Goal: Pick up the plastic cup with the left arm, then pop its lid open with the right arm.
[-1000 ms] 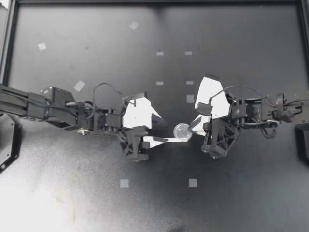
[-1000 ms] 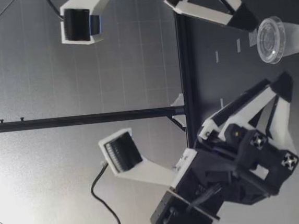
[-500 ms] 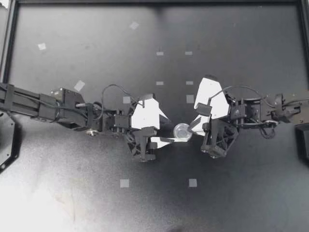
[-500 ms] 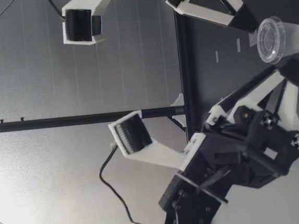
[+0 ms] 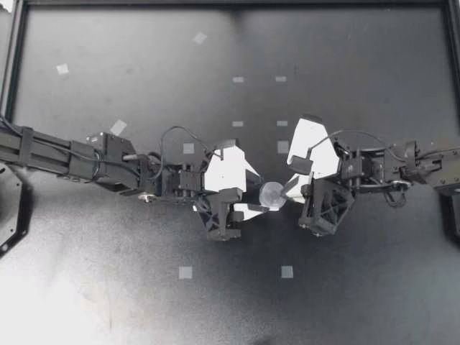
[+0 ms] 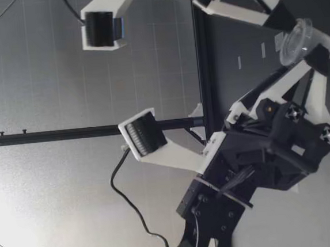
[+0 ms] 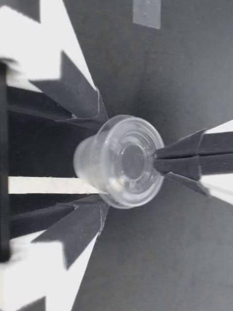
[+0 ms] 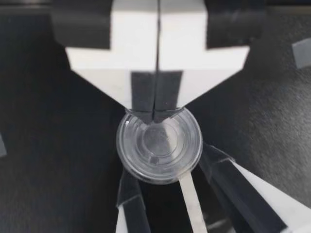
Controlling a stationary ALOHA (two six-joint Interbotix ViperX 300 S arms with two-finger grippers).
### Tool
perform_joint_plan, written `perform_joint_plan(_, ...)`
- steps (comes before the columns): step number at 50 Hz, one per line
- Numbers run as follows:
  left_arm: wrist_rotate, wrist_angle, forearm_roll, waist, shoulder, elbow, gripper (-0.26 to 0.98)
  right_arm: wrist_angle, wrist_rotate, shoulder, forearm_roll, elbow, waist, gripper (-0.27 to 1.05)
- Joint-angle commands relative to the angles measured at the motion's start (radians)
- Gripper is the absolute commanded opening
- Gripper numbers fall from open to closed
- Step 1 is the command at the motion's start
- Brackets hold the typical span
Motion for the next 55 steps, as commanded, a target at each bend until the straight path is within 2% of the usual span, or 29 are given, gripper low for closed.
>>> perform_joint_plan(1,-0.002,-0.011,0.002,0.002,-0.018,-0.018,0.57,-0.009,0.003,-0.005,0.0,-0.002,-0.008,-0.07)
perform_joint_plan(38,-0.005,0.071,0.002,-0.009,-0.003,-0.06,0.54,-0.041,0.014,-0.005,0.0,0.006,-0.008,-0.07)
perform_joint_plan(44,0.0,0.072,0.002,-0.009,-0.002,-0.064,0.5,-0.041,0.014,-0.005,0.0,0.006,-0.008,-0.07)
perform_joint_plan(55,-0.003,0.077,0.002,-0.009,0.002,-0.066,0.3,-0.041,0.014,-0.011,0.0,0.006,-0.008,-0.07)
